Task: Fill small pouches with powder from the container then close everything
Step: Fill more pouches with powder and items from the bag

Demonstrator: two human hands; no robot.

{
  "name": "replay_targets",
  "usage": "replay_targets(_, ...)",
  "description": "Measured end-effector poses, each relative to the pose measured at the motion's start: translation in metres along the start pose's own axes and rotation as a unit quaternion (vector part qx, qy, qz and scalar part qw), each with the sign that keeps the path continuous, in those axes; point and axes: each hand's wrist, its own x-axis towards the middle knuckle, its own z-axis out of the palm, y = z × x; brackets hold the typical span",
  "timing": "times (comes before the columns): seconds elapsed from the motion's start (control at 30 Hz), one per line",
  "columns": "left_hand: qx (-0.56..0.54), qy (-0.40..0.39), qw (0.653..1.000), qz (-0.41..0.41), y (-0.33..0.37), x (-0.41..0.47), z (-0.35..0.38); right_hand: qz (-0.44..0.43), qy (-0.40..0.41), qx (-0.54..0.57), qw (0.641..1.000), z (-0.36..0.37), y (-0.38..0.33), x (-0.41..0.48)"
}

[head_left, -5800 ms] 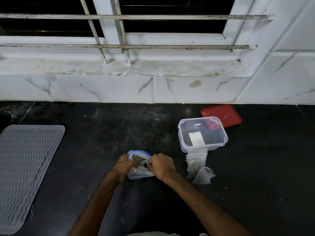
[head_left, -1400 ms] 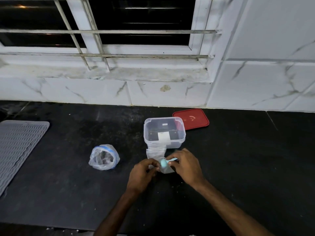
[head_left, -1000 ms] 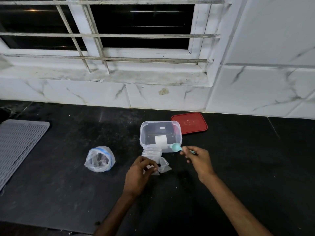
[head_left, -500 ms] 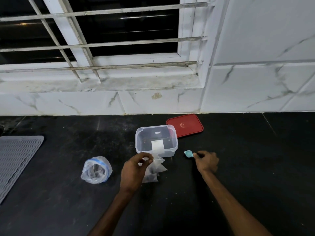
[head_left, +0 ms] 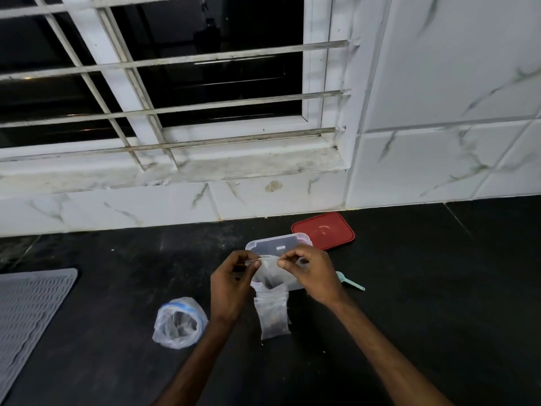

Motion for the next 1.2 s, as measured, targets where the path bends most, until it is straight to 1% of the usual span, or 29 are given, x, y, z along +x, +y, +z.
replay_targets(0.1, -0.014, 0.005, 1.000, -0.005, -0.002, 0.005, -0.012, -0.016, 0.012, 0.002, 1.000, 0.011, -0.009, 0.001)
replay_targets(0.17, -0.024, -0.003, 0.999, -0.034, -0.004, 0.010, -0.019, -0.017, 0.018, -0.001, 1.000, 0.014, -0.015, 0.002)
replay_targets(0.23, -0.044, -0.022, 0.997, -0.055, -0.007, 0.013, -0.025, -0.017, 0.014, -0.009, 1.000, 0.017, -0.020, 0.004)
replay_targets(0.3, -0.044, -0.026, 0.997, -0.058, -0.010, 0.017, -0.032, -0.027, -0.001, -0.031, 0.999, 0.016, -0.024, 0.006)
replay_targets(0.4, -0.018, -0.054, 0.997, -0.047, -0.014, 0.027, -0.045, -0.056, -0.044, -0.125, 0.990, 0.009, -0.028, 0.015)
replay_targets(0.47, 0.008, -0.079, 0.996, -0.028, -0.014, 0.034, -0.051, -0.086, -0.066, -0.209, 0.972, 0.004, -0.034, 0.022)
replay_targets(0.53, -0.010, -0.089, 0.996, -0.008, -0.013, 0.038, -0.054, -0.108, -0.077, -0.243, 0.961, 0.000, -0.043, 0.029)
replay_targets(0.6, -0.040, -0.090, 0.995, 0.003, -0.013, 0.042, -0.054, -0.112, -0.085, -0.240, 0.961, -0.003, -0.048, 0.034)
replay_targets(0.67, -0.064, -0.089, 0.994, 0.006, -0.014, 0.043, -0.054, -0.099, -0.093, -0.220, 0.966, -0.005, -0.048, 0.037)
replay_targets(0.83, -0.066, -0.058, 0.996, 0.031, -0.019, 0.039, -0.049, -0.067, -0.094, -0.188, 0.975, -0.001, -0.047, 0.031)
replay_targets(0.93, -0.037, -0.045, 0.998, 0.037, -0.023, 0.036, -0.046, -0.079, -0.095, -0.185, 0.975, 0.012, -0.050, 0.030)
replay_targets(1.03, 0.010, -0.046, 0.997, 0.065, -0.024, 0.034, -0.042, -0.101, -0.098, -0.211, 0.967, 0.031, -0.052, 0.030)
replay_targets(1.1, 0.031, -0.035, 0.996, 0.082, -0.020, 0.033, -0.039, -0.118, -0.087, -0.221, 0.964, 0.038, -0.053, 0.031)
replay_targets(1.2, 0.041, -0.028, 0.995, 0.085, -0.018, 0.033, -0.037, -0.128, -0.068, -0.230, 0.962, 0.039, -0.054, 0.034)
